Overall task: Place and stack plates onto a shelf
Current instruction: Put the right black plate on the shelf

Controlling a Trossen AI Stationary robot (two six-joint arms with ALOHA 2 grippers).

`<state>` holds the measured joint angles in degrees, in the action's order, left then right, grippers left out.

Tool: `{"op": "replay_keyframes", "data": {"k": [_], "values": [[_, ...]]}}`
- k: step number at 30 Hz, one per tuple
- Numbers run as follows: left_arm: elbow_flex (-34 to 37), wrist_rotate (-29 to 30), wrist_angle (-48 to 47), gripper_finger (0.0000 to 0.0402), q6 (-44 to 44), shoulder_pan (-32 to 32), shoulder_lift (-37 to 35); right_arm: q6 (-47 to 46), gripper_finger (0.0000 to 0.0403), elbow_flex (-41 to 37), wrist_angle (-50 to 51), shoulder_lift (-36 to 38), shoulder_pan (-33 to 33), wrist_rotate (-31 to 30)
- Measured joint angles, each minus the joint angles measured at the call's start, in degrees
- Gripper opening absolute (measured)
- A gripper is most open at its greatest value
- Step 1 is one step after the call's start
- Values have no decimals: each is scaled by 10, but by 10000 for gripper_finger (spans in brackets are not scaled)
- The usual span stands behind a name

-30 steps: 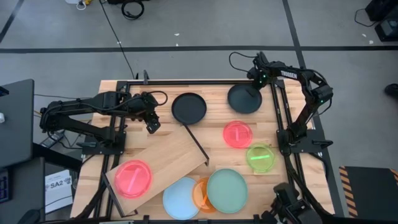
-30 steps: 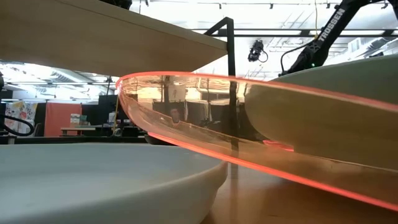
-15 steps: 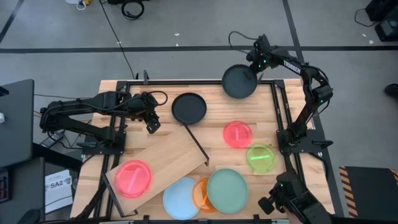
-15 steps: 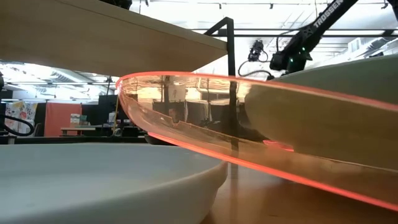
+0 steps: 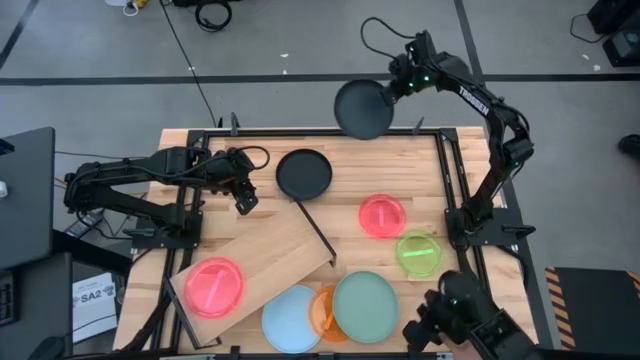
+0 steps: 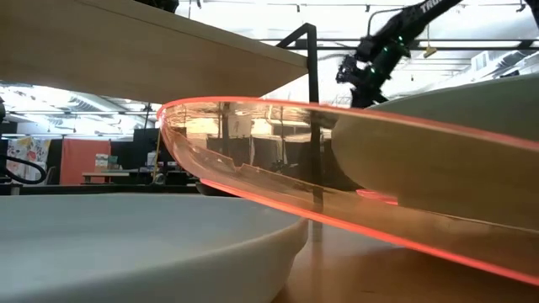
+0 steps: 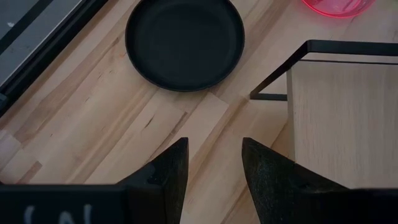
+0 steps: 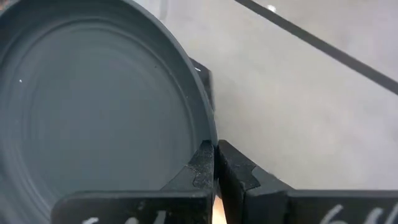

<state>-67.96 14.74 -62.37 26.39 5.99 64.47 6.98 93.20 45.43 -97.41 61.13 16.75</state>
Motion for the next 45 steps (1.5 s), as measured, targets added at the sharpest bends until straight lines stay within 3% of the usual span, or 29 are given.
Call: {"op": "replay_keyframes", "data": {"k": [8,17,26,45], "values": [[0,0,0,157,0,0,0,-25,12,48,11,0,-98,12],[0,7,-3,157,0,14,0,-30,12,52,13,0,-226,14],[0,7,-23,157,-1,80,0,-51,12,52,0,0,-325,14],[0,7,-22,157,-2,219,0,-75,12,52,-69,1,-453,14]]}}
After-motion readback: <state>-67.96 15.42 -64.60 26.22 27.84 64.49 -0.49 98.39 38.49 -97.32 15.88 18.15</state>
